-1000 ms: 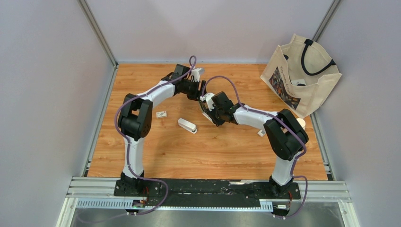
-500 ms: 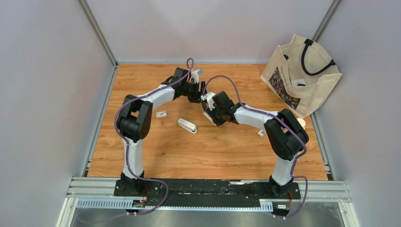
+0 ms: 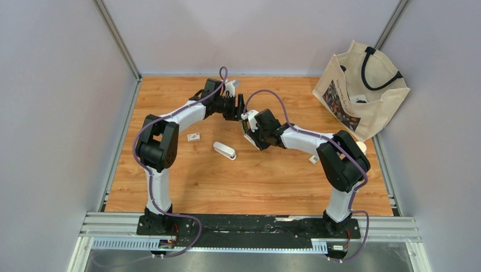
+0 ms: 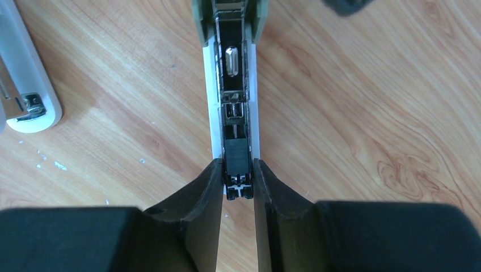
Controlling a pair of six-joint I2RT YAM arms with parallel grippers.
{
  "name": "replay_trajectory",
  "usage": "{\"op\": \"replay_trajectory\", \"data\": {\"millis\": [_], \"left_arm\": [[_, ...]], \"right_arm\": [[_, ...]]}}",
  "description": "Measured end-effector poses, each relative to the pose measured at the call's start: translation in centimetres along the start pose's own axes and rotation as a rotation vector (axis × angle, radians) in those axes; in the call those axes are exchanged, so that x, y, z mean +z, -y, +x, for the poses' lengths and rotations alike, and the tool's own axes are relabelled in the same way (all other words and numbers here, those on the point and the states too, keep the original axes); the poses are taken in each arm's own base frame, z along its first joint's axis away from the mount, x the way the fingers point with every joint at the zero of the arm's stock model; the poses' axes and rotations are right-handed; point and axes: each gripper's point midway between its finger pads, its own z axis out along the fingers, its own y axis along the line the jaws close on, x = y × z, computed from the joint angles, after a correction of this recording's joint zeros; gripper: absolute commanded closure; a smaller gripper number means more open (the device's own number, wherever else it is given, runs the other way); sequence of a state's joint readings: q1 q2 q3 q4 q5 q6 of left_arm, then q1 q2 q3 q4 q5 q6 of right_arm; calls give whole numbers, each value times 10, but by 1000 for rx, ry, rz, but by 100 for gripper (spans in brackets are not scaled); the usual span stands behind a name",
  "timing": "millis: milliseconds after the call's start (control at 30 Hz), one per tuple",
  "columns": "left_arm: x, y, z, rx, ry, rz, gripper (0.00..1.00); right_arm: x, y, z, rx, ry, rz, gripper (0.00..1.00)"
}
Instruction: Load the staples into the stapler
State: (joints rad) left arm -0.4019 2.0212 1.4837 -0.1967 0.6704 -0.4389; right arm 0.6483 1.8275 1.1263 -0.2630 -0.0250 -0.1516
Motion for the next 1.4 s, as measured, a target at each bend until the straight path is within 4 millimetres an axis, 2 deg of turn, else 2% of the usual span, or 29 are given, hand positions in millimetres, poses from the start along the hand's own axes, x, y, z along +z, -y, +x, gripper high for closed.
{"op": "replay_trajectory", "data": {"millis": [167,633,1033,1200,1400], "left_arm": [[-7,5,-6,-13,26,25,33],[-4,9,0,-66,33,73,32],[-6,4,-2,-66,41,65,31],[-23,-8,-11,-49,60,43,30],[-63,-34,-36,-23,132,-15,30]], "right_arm": [[0,4,-1,5,3,15,72],[0,6,1,7,-5,21,72],[0,6,1,6,-4,22,72],[0,6,1,-1,-4,21,72],[-10,5,6,-10,-18,15,70]]}}
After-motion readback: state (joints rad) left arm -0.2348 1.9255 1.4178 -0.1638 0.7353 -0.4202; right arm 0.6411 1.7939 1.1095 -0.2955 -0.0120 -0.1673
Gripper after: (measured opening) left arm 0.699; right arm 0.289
